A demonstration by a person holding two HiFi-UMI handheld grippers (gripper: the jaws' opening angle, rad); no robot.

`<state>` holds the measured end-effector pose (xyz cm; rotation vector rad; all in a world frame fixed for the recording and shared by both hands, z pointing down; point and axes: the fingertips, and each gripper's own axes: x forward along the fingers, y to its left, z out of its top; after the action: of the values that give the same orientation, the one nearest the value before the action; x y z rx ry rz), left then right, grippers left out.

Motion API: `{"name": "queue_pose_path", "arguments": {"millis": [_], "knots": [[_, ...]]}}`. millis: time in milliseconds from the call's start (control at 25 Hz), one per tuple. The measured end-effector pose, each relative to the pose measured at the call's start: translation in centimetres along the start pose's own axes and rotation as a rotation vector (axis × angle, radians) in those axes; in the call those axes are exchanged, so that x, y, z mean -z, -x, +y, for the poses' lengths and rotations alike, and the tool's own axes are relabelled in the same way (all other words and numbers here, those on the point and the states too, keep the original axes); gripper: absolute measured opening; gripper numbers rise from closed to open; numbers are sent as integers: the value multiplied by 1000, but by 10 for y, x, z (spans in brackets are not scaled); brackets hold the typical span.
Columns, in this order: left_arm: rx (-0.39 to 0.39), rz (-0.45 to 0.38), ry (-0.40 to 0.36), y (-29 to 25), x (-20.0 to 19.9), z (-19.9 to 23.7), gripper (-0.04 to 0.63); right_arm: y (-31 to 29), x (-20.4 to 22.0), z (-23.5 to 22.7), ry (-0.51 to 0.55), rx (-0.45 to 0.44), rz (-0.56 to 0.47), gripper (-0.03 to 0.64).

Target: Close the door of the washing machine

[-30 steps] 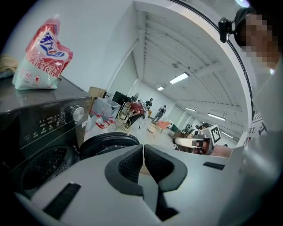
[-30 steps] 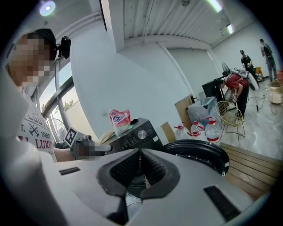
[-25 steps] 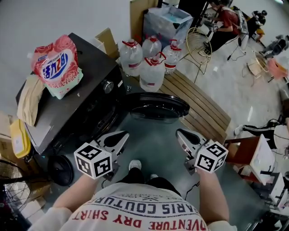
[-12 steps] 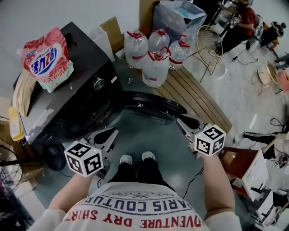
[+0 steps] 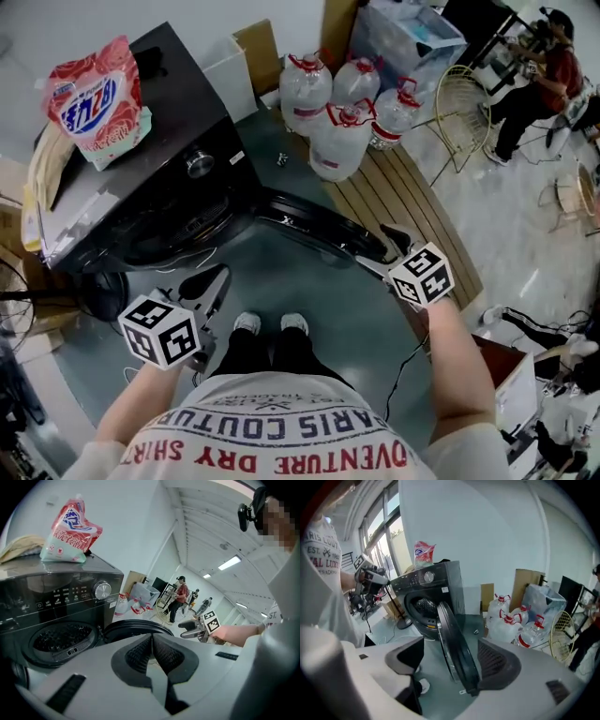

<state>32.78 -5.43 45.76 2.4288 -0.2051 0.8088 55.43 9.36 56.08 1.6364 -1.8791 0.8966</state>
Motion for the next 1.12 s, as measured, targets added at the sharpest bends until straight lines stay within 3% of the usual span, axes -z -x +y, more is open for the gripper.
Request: {"name": "queue_pose_path", "arguments": {"millis": [360, 520, 560, 640, 680, 1120], "knots": [[-110, -9, 66, 5, 15, 16, 34, -55, 50, -23, 257, -101, 250, 351], [-135, -13, 86, 5, 19, 19, 34, -64, 60, -24, 320, -120, 277, 348], [-139, -14, 90, 5, 20, 20, 34, -65, 61, -24, 330, -120, 279, 338], [-146, -15, 97, 5, 21, 21, 34, -64, 62, -23, 359, -115, 294, 216], [-149, -16, 99, 4, 21, 22, 34, -64, 62, -23, 372, -111, 299, 206], [-159, -37, 132, 13, 29, 42, 34, -66, 68, -10, 340, -70, 309, 204]]}}
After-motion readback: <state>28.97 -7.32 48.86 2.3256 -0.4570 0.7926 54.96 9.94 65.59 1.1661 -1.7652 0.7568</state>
